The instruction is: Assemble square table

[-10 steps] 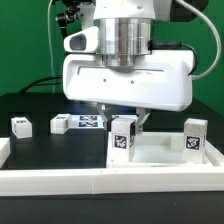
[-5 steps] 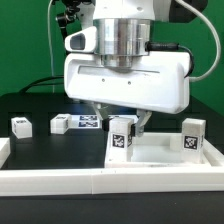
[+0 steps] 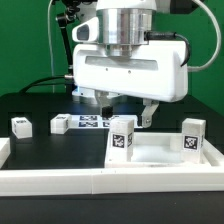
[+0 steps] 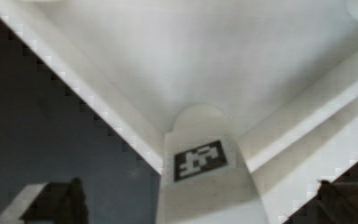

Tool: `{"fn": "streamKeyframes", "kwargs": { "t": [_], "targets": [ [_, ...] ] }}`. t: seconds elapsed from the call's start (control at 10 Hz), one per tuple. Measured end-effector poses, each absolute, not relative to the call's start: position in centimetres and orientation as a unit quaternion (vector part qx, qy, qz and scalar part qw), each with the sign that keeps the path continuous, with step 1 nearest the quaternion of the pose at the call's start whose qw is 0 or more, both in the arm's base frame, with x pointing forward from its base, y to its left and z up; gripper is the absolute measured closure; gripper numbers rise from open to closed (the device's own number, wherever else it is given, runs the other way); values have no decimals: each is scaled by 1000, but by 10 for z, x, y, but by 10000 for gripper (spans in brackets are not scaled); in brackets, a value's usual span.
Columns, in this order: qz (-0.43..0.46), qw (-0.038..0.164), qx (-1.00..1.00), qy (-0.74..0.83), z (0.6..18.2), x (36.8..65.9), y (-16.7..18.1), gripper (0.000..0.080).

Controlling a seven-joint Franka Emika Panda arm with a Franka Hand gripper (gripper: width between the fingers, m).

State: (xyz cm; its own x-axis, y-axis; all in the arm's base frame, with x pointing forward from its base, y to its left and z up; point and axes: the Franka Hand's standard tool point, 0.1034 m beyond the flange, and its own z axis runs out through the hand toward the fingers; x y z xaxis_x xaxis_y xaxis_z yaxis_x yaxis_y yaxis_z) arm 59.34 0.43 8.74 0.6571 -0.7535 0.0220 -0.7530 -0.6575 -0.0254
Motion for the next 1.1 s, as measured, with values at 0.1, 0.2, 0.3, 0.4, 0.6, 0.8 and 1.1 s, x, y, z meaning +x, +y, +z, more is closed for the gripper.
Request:
{"fn": "streamKeyframes", "kwargs": {
  "t": [0.1,0.2,0.3,0.4,0.6,0.8,1.1],
  "targets": [
    [-15,9,-902,431,88,588,11,151],
    [-15,9,-905,425,88,587,17,150],
    [-15,9,-906,424,88,587,16,150],
    [-14,8,-905,424,87,587,15,150],
    [-17,10,-899,437,87,587,15,150],
    [-27,20,-860,510,82,574,13,150],
    [-25,21,-847,531,80,559,28,150]
  ]
}}
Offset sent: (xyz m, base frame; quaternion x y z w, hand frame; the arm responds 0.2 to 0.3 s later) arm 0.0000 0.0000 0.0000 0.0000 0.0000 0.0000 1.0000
